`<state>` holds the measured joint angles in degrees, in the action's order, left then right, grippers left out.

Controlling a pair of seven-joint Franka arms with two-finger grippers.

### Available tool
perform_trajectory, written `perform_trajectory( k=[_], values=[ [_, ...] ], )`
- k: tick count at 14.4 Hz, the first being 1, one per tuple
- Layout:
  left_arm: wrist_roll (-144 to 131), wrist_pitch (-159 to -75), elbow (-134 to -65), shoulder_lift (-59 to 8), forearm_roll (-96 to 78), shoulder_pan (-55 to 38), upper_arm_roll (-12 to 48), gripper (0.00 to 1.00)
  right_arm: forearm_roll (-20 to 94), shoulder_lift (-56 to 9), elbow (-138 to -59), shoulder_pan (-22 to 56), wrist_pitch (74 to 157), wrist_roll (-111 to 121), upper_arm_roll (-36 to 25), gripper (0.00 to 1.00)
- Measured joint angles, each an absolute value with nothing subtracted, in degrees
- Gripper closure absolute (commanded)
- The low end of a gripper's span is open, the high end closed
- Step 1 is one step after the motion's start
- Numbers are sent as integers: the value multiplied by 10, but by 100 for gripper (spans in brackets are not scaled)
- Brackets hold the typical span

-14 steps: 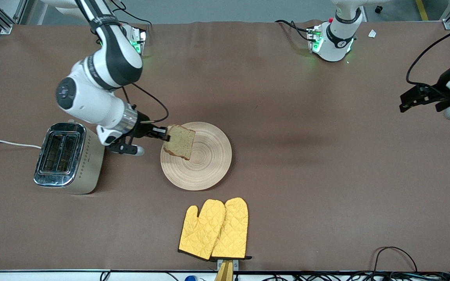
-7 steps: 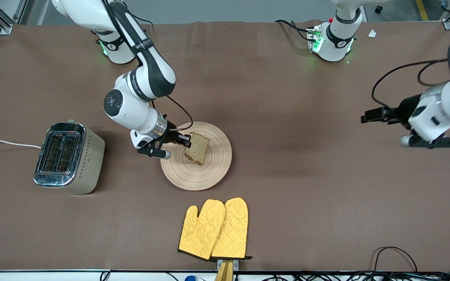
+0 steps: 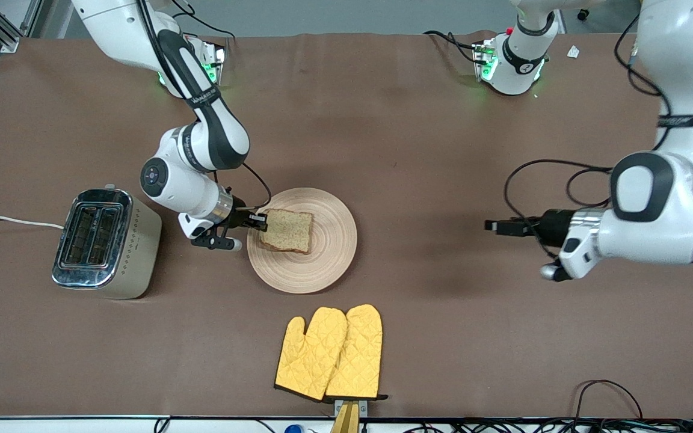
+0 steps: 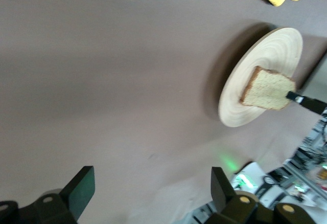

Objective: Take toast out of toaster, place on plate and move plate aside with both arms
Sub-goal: 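Release the bread on the plate while the left gripper reaches the rim, then grasp the plate rim with the left gripper while the right gripper retracts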

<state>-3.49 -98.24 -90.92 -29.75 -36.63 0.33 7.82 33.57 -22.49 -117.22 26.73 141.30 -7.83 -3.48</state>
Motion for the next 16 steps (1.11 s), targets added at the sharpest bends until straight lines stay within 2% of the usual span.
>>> perform_trajectory(
  k=[1,2,3,4,10,16],
  values=[
    [-43,-998,-909,-314,-387,-10,79,0,336,-225,-1173,267,1413,-77,-35,39],
    [-50,-1013,-909,-327,-403,-25,79,0,336,-225,-1173,267,1413,-77,-34,17],
    [-57,-1029,-909,-339,-416,-42,80,0,336,-225,-1173,267,1413,-77,-34,5],
    [-61,-1049,-909,-351,-430,-60,80,0,336,-225,-1173,267,1412,-77,-34,0],
    [-59,-1184,-904,-415,-457,-192,83,2,331,-215,-1172,267,1375,-74,-52,0],
    [18,-1238,-900,-446,-510,-220,103,2,187,-128,-1153,254,1248,-69,-128,0]
  ],
)
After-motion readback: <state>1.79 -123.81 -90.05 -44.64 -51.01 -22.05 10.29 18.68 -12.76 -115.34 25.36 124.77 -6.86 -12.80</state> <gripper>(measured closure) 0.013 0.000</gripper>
